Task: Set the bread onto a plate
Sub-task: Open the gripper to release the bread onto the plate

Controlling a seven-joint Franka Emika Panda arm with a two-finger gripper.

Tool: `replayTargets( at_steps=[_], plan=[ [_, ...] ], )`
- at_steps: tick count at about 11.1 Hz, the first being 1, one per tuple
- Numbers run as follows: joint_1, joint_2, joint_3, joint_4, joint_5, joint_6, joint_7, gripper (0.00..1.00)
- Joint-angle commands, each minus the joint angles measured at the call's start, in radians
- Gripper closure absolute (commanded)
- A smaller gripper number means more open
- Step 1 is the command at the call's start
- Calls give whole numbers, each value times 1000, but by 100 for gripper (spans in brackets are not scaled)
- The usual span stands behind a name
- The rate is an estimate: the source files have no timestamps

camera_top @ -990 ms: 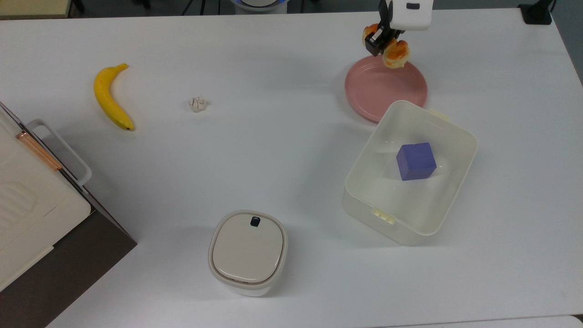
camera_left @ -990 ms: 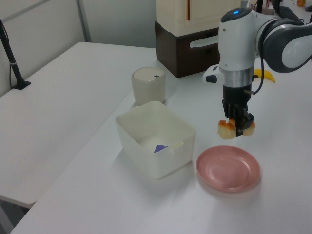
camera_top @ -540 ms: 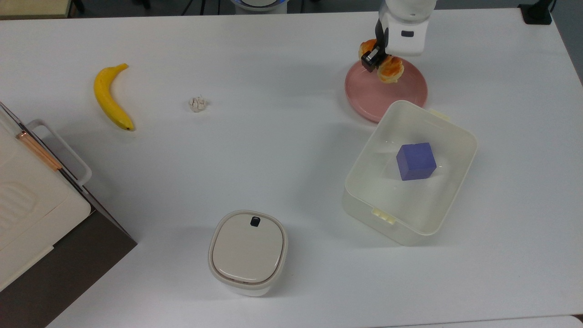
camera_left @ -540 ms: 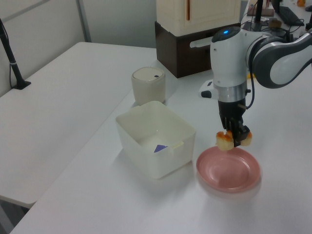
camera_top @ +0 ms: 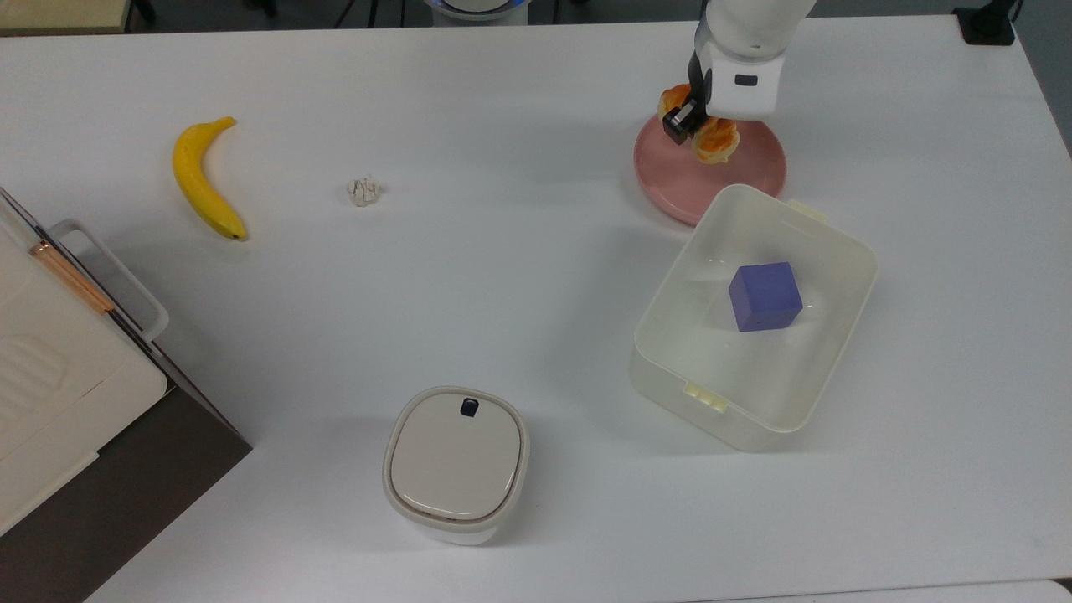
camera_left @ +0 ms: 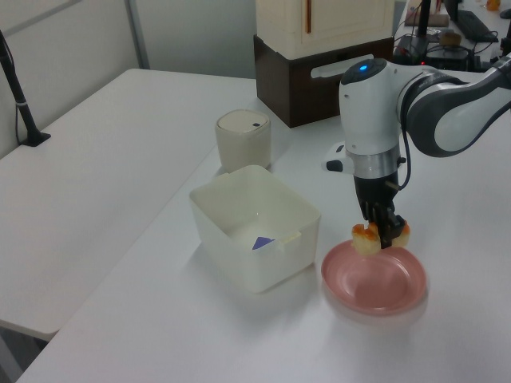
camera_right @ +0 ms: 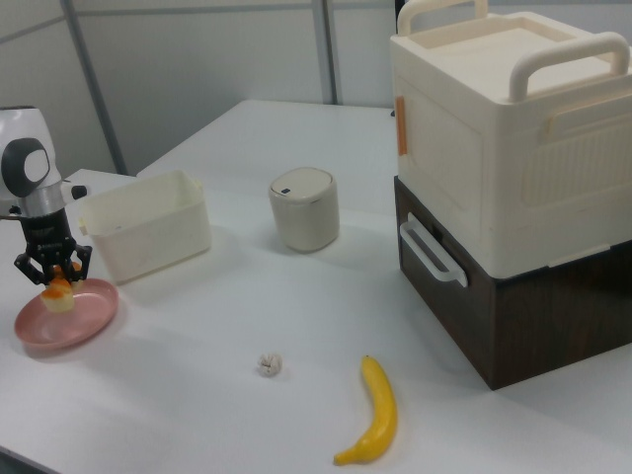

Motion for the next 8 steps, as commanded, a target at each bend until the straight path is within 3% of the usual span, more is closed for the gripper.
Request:
replayTargets(
  at_steps=[1, 2, 8],
  plan=[
    [8, -1, -3, -9, 6, 24, 29, 11],
    [8, -1, 7, -9, -8, 23, 42, 0],
    [8, -6, 16, -7, -24, 24, 82, 0]
  ],
)
